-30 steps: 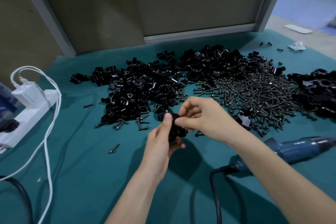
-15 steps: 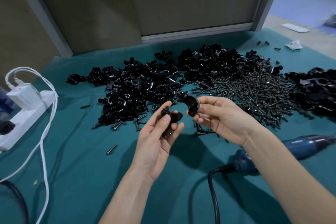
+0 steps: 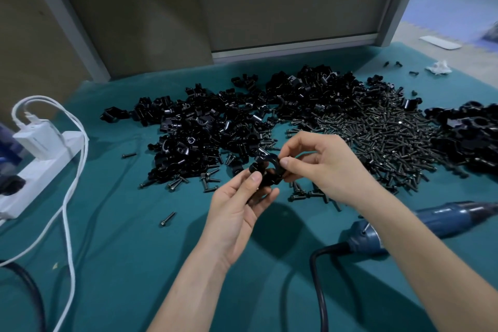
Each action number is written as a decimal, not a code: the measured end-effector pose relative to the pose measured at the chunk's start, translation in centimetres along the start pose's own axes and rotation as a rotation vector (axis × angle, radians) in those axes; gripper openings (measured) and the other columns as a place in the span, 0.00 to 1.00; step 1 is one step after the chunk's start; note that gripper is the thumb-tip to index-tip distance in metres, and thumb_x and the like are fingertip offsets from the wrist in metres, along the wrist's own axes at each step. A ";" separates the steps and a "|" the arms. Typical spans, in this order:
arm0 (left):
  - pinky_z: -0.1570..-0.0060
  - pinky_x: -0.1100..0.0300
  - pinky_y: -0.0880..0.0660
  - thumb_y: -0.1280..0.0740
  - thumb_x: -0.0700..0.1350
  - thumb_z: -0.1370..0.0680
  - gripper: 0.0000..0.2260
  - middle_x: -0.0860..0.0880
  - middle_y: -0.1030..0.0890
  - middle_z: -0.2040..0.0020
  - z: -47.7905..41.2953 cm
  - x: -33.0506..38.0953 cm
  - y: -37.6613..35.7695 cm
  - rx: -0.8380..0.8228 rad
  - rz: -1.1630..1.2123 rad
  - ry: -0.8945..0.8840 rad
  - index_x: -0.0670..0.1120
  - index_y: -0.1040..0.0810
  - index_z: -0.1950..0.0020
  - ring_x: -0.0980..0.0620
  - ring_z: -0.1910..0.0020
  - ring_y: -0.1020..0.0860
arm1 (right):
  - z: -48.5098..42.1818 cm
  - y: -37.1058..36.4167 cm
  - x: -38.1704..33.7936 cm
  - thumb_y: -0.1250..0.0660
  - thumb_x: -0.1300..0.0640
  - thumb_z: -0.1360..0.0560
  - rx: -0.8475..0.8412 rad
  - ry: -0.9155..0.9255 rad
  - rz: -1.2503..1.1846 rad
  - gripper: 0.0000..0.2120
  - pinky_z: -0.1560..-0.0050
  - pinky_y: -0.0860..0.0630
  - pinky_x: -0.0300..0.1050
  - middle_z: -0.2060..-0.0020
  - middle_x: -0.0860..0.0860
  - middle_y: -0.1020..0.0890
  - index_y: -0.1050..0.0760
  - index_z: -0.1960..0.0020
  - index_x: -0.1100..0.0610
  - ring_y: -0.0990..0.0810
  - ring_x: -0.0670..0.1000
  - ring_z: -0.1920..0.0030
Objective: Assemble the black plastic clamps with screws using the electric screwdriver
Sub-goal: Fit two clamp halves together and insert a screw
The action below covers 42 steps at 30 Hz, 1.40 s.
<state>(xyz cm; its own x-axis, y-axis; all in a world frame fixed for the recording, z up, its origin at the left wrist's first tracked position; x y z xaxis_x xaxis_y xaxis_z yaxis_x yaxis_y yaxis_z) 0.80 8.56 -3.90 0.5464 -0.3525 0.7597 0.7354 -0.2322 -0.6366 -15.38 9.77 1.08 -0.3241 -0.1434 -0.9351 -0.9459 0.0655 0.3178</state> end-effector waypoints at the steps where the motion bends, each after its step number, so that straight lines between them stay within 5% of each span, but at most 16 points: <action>1: 0.59 0.63 0.20 0.30 0.43 0.32 0.08 0.48 0.17 0.60 0.0 0.0 0.0 0.005 0.003 0.008 0.43 0.13 0.56 0.57 0.65 0.20 | 0.0 0.1 -0.1 0.30 0.66 0.26 -0.011 0.005 0.012 0.08 0.61 0.20 0.37 0.64 0.48 0.16 0.21 0.59 0.55 0.15 0.49 0.66; 11: 0.57 0.63 0.20 0.30 0.44 0.30 0.09 0.45 0.16 0.56 -0.1 -0.2 0.1 0.031 0.030 0.018 0.41 0.14 0.55 0.56 0.64 0.19 | 0.5 -0.3 -0.1 0.27 0.62 0.28 -0.042 0.021 0.055 0.06 0.55 0.17 0.54 0.64 0.52 0.18 0.21 0.60 0.54 0.15 0.53 0.64; 20: 0.59 0.67 0.21 0.32 0.39 0.31 0.08 0.47 0.14 0.57 0.0 -0.1 -0.2 -0.002 0.048 0.017 0.46 0.13 0.59 0.55 0.60 0.16 | 0.4 -0.6 0.1 0.27 0.61 0.28 -0.045 0.067 0.050 0.08 0.56 0.17 0.53 0.64 0.47 0.20 0.23 0.57 0.50 0.17 0.50 0.64; 25: 0.63 0.66 0.21 0.31 0.38 0.33 0.08 0.45 0.15 0.58 -0.2 -0.5 -0.2 0.025 0.122 0.054 0.41 0.15 0.56 0.55 0.62 0.16 | 0.6 -1.2 0.4 0.29 0.53 0.29 -0.002 0.162 0.171 0.05 0.59 0.24 0.38 0.64 0.47 0.20 0.22 0.55 0.45 0.20 0.46 0.63; 29: 0.65 0.67 0.21 0.29 0.38 0.35 0.06 0.46 0.17 0.63 -0.2 -0.6 -0.1 0.045 0.211 0.104 0.41 0.14 0.61 0.57 0.65 0.18 | 0.8 -0.9 0.3 0.27 0.53 0.31 -0.045 0.165 0.093 0.08 0.60 0.23 0.39 0.62 0.51 0.19 0.20 0.52 0.46 0.20 0.47 0.63; 35: 0.72 0.66 0.22 0.14 0.41 0.58 0.33 0.42 0.18 0.60 -0.2 -0.3 0.3 0.041 0.332 0.208 0.34 0.16 0.56 0.57 0.72 0.21 | 1.0 -0.5 -0.1 0.24 0.61 0.31 -0.146 0.147 0.036 0.17 0.54 0.19 0.51 0.56 0.47 0.17 0.19 0.48 0.43 0.19 0.52 0.58; 40: 0.74 0.67 0.23 0.14 0.40 0.57 0.31 0.43 0.19 0.60 0.0 -0.5 0.2 -0.008 0.447 0.249 0.36 0.15 0.56 0.58 0.72 0.22 | 1.2 -1.5 -0.2 0.25 0.63 0.32 -0.115 0.146 -0.090 0.17 0.52 0.20 0.44 0.58 0.47 0.16 0.19 0.49 0.46 0.18 0.48 0.57; 42: 0.74 0.67 0.24 0.15 0.41 0.47 0.27 0.44 0.19 0.58 0.2 -0.7 0.0 -0.052 0.492 0.274 0.36 0.16 0.51 0.58 0.71 0.23 | 1.2 -1.8 -0.2 0.24 0.62 0.33 -0.101 0.145 -0.120 0.16 0.51 0.21 0.42 0.58 0.48 0.15 0.18 0.49 0.46 0.17 0.48 0.56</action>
<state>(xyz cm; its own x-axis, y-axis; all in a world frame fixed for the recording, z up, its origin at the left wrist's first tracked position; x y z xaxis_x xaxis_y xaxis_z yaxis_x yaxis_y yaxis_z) 0.52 8.96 -4.42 0.6907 -0.6516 0.3136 0.3953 -0.0229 -0.9183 -13.59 10.86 0.46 -0.2005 -0.2849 -0.9373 -0.9723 -0.0593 0.2260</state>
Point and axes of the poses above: each hand's wrist, its own z-axis away from the middle knuckle, its own y-axis out of the back of the hand, x = y × z, the point moved 1 cm from there along -z, towards the middle knuckle
